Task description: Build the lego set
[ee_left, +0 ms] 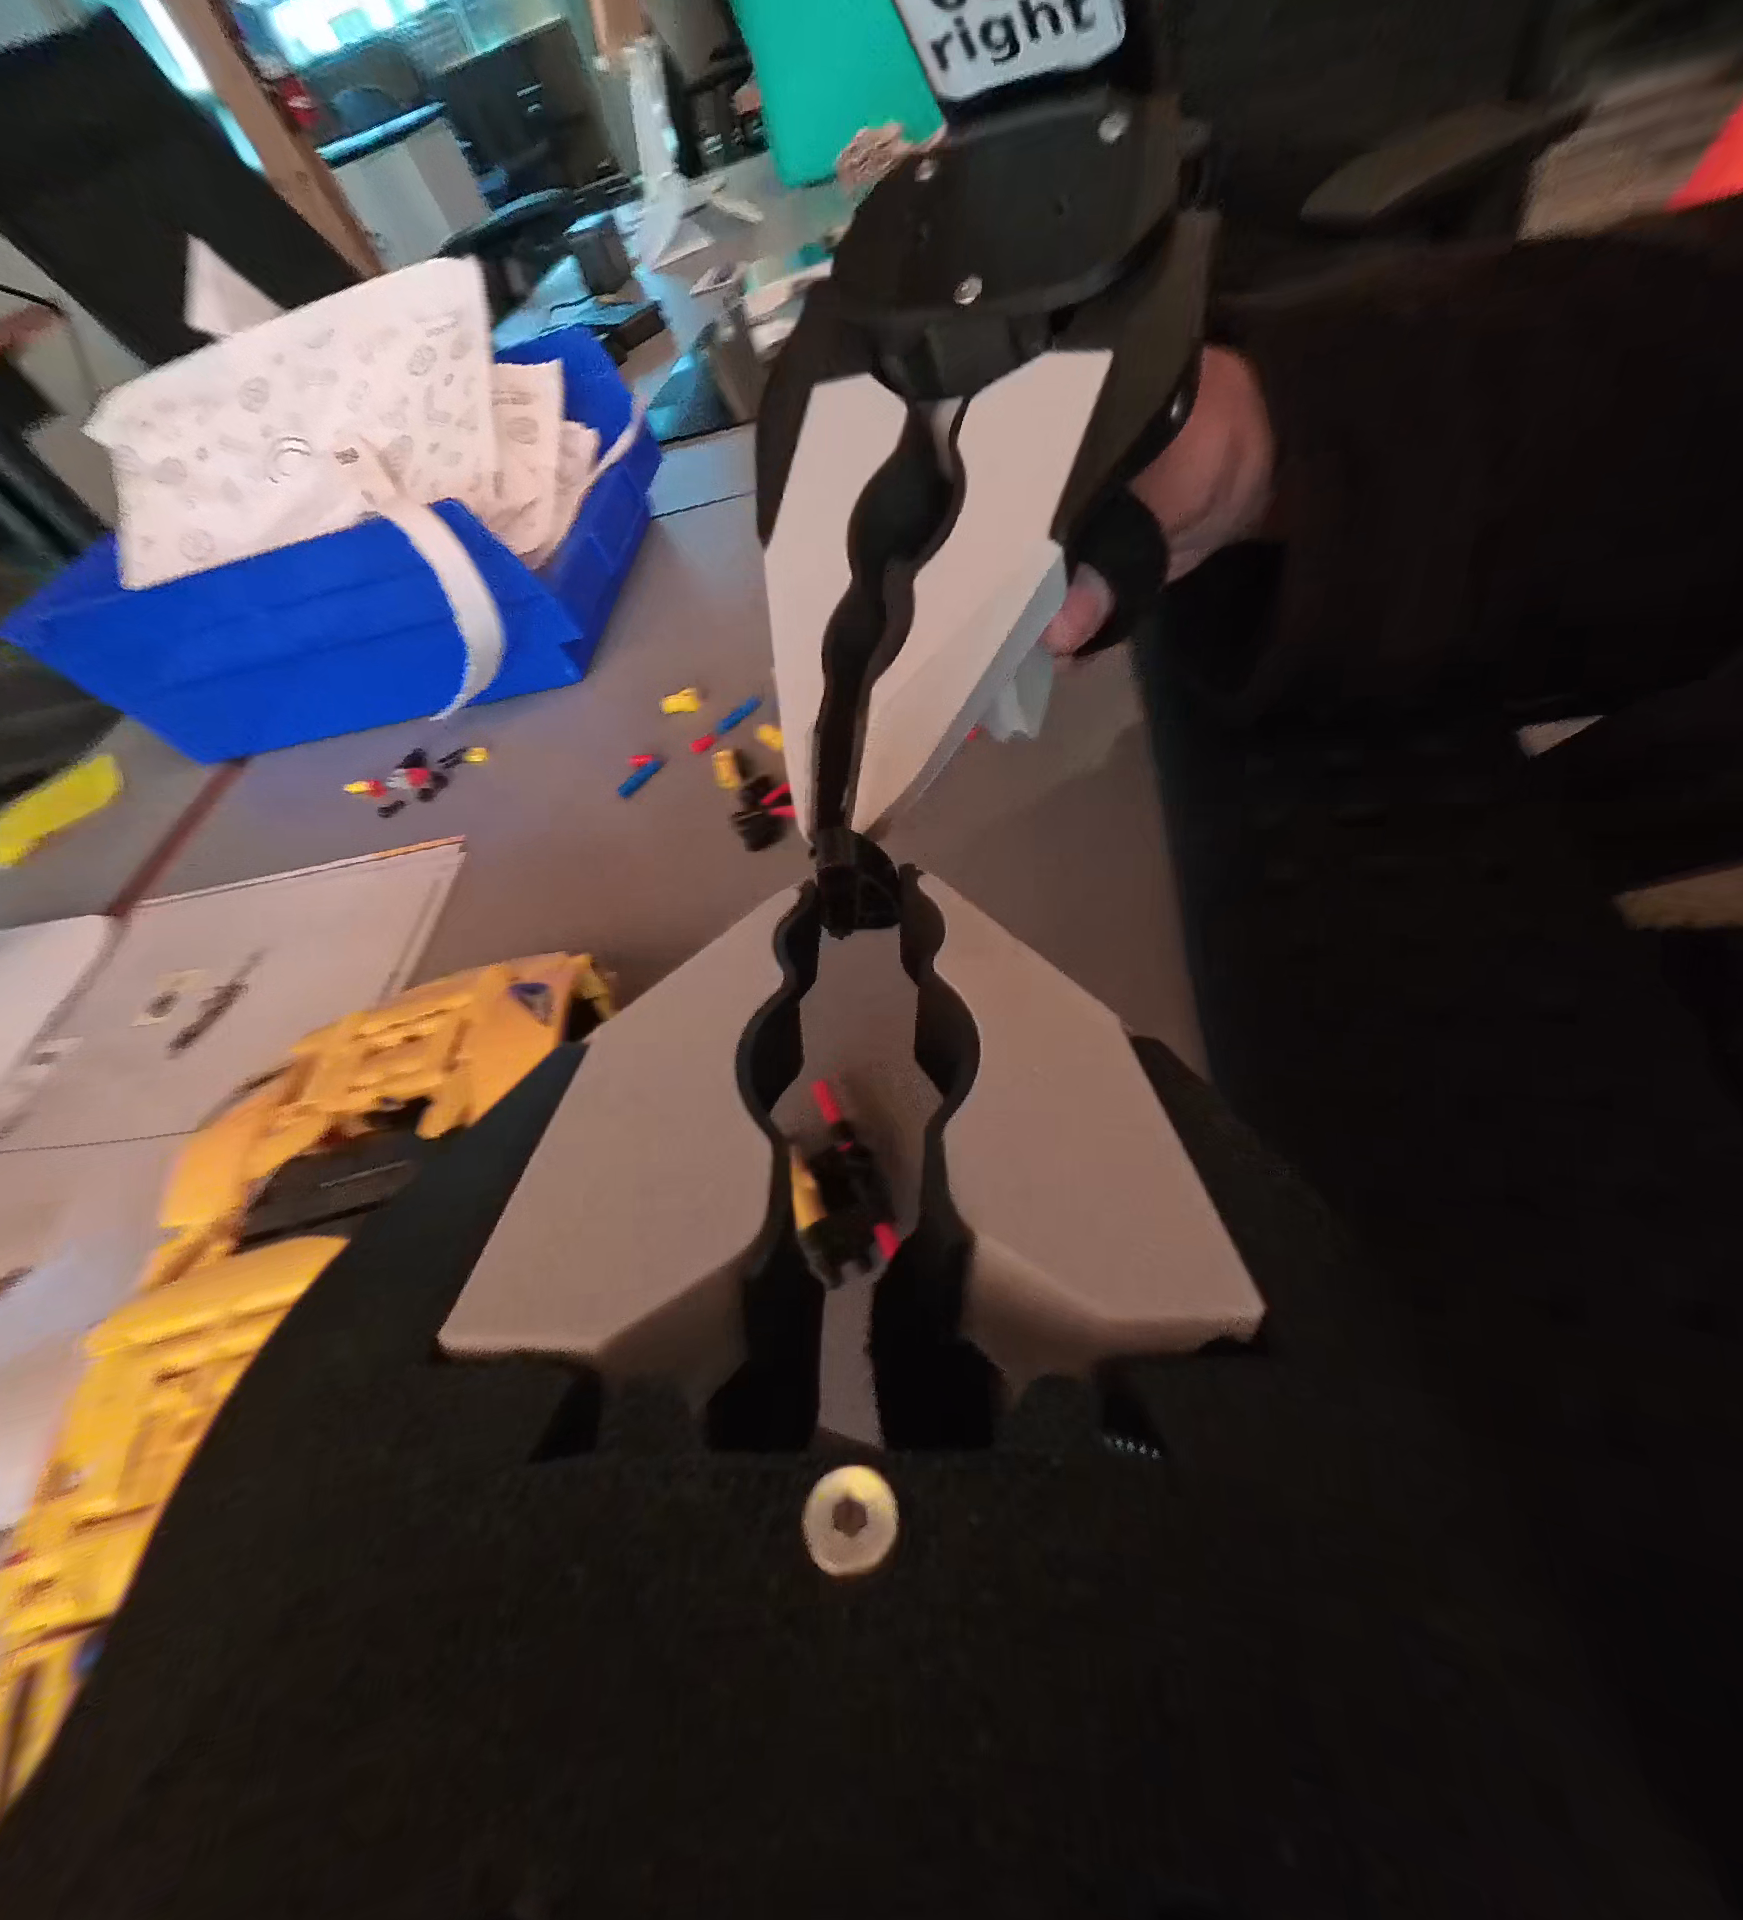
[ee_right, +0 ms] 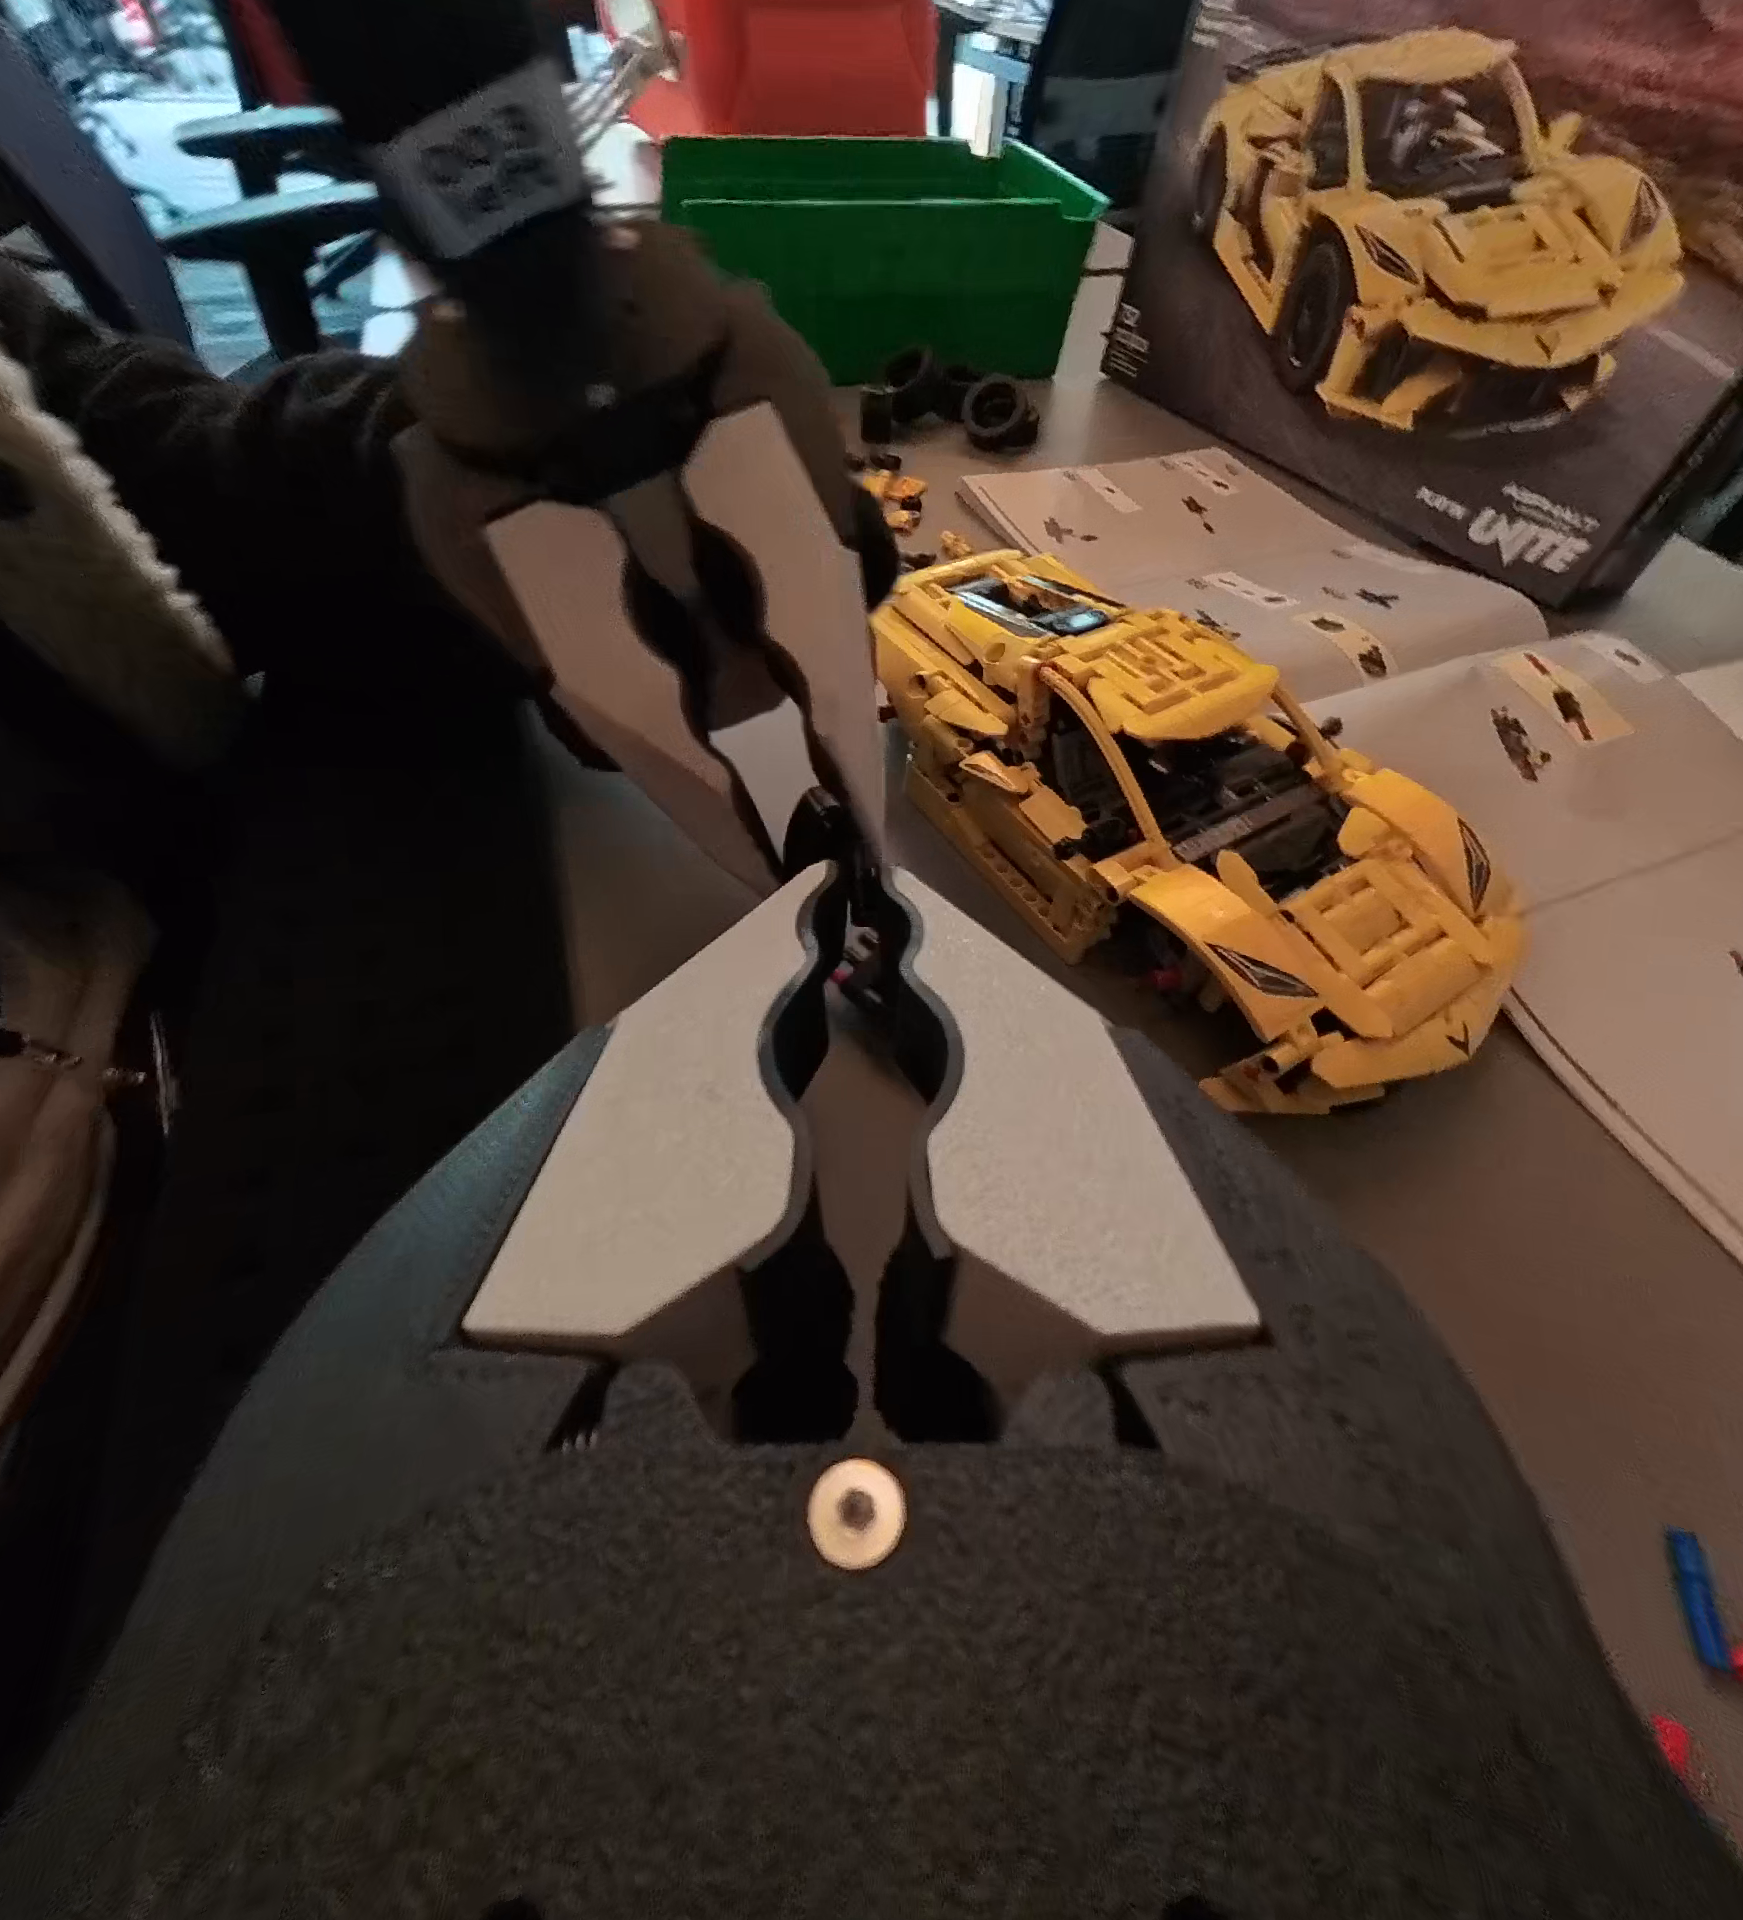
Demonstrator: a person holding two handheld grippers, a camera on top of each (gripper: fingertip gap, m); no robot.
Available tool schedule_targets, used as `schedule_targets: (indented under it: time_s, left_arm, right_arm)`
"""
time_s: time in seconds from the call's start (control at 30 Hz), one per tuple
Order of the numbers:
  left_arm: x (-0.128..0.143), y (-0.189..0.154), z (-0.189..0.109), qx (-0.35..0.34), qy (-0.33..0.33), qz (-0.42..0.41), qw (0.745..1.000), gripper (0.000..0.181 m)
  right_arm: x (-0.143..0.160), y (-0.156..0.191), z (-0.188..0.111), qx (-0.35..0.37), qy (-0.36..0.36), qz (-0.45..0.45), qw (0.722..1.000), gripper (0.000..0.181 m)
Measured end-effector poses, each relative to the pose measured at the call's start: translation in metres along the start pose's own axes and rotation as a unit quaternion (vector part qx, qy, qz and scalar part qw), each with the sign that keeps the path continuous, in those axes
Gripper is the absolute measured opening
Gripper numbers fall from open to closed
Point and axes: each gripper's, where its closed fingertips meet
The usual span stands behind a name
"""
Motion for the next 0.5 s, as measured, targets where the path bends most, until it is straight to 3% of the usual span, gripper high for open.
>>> schedule_targets:
  time_s: [0.13, 0.33, 0.5]
  left_arm:
    - [-0.008, -0.004, -0.008, 0.043, -0.048, -0.043, 0.997, 0.015]
    - [-0.005, -0.009, -0.004, 0.036, -0.029, -0.002, 0.999, 0.015]
    - [-0.001, -0.011, 0.001, 0.032, -0.012, 0.008, 0.999, 0.015]
  right_arm:
    - [-0.008, 0.01, -0.007, -0.022, 0.019, -0.081, 0.996, 0.004]
    - [-0.003, 0.01, -0.005, -0.017, 0.117, -0.169, 0.978, 0.004]
    - [0.002, 0.012, -0.006, -0.028, 0.152, -0.186, 0.97, 0.004]
Point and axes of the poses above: each gripper's, where its closed fingertips meet, z out along the fingers, x out of its underside, y = z × x across the jaws, and after that the axes turned 10 degrees about x, right-handed
